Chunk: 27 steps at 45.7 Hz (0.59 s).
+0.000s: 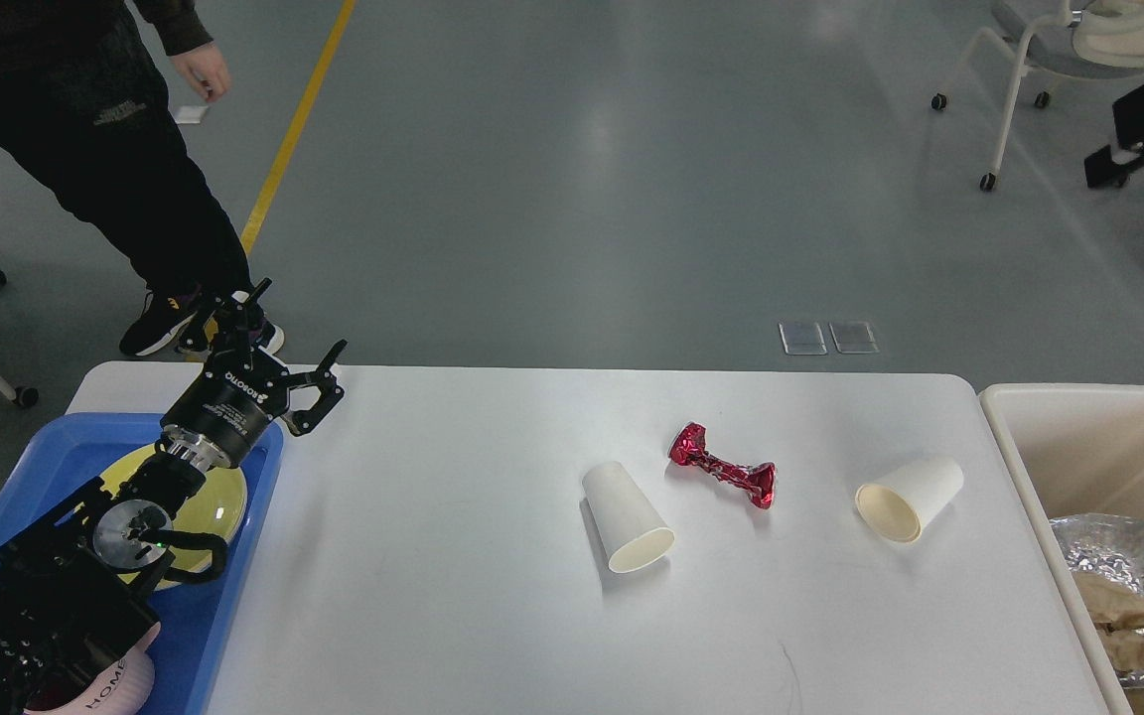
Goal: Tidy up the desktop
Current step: 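Reach the right gripper down to the white paper cup near the bin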
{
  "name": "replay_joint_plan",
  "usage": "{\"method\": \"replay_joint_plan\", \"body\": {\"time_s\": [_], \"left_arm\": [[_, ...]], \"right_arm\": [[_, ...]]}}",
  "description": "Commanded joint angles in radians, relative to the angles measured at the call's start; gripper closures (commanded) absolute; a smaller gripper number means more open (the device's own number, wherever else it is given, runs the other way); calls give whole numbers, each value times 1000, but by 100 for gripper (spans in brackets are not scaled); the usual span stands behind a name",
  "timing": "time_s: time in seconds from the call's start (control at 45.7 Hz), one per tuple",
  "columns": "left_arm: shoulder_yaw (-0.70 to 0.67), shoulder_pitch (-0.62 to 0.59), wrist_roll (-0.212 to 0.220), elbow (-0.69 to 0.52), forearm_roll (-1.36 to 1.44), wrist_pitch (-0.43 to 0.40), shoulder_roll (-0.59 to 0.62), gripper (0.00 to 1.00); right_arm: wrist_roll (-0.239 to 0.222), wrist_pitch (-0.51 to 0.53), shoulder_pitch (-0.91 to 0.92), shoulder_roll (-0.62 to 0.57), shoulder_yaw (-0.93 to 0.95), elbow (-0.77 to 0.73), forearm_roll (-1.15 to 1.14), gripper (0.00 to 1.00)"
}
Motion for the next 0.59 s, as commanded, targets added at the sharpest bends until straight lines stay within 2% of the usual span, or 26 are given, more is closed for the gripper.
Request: {"method": "replay_joint_plan", "body": {"time_s": [0.0,0.197,0.35,0.482,0.569], "left_arm": [[0,0,0,0,0,0,0,0],[0,0,0,0,0,0,0,0],[0,0,0,0,0,0,0,0],[0,0,0,0,0,0,-2,0],[2,0,0,0,-1,0,-2,0]], "right_arm": [[57,2,57,5,-4,-7,0,0],[51,2,2,-29,-6,-11,2,0],[39,2,-282,-29,-1,-34,29,0],[-15,-220,-610,-9,16,-68,193,0],[-100,-404,-826,38,42,-129,386,0]]}}
